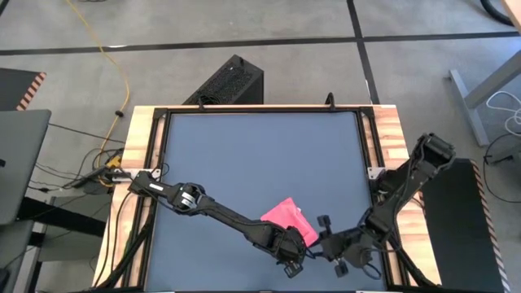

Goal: Roll towel
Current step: Roll the pink towel

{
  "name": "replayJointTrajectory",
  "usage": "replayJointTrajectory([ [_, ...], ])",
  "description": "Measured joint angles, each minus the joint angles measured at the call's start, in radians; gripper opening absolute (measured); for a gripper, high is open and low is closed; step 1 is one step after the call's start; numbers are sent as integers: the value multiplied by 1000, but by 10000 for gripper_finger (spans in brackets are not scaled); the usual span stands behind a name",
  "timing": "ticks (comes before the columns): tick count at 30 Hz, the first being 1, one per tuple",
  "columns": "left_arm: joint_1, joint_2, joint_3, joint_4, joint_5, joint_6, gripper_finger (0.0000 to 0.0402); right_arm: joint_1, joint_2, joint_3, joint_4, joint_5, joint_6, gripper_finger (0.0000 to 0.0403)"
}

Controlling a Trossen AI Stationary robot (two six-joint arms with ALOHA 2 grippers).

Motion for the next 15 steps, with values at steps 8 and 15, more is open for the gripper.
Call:
replayJointTrajectory([
  [8,0,0,0,-7,0,-10,0,-41,2,-2,-32,-45,126,160],
  [15,0,0,0,-3,0,-10,0,-46,-19,-4,-57,-51,135,199],
])
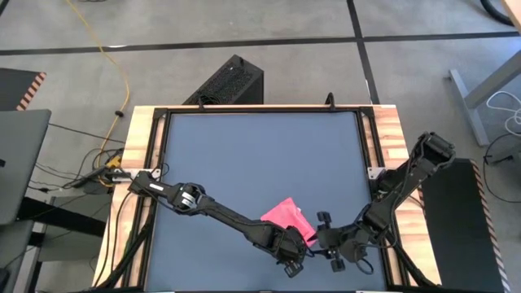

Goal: Roll towel
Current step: Roll the pink towel

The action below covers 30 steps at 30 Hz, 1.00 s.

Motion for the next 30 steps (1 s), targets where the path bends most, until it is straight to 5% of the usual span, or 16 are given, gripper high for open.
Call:
replayJointTrajectory([
  [10,-2,-3,2,17,-2,-4,0,70,-147,-16,-367,37,24,191],
  [19,2,-3,2,15,8,1,0,195,-9,5,-239,49,141,173],
  [30,18,-2,0,83,8,-1,0,130,104,43,-206,120,89,139],
])
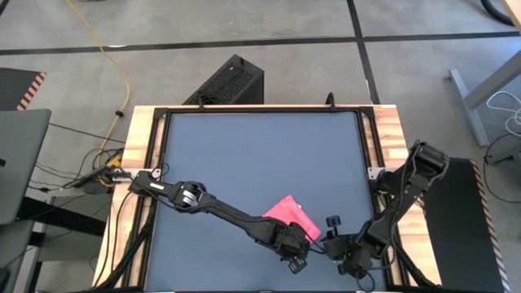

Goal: Roll towel
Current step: Roll the pink towel

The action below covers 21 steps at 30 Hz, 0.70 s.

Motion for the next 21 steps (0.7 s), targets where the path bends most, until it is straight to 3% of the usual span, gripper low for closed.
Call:
replayJointTrajectory([
  [5,1,0,0,12,-1,5,0,-18,-15,15,23,16,-84,139],
  [10,1,0,0,15,1,13,0,-27,-34,38,32,107,-210,137],
  [21,1,0,0,13,4,20,0,-93,-13,36,24,75,-245,137],
])
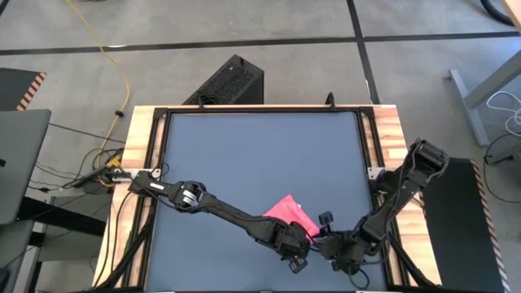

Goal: Roll towel
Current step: Roll the pink towel

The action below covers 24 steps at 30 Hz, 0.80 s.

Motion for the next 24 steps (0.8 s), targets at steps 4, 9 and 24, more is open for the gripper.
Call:
replayJointTrajectory([
  [4,0,0,0,-1,1,0,0,-7,0,-8,6,-1,2,137],
  [9,0,0,0,2,2,5,0,-9,1,-59,21,-6,57,137],
  [24,-1,0,0,5,2,4,0,-25,2,-121,62,-38,102,136],
])
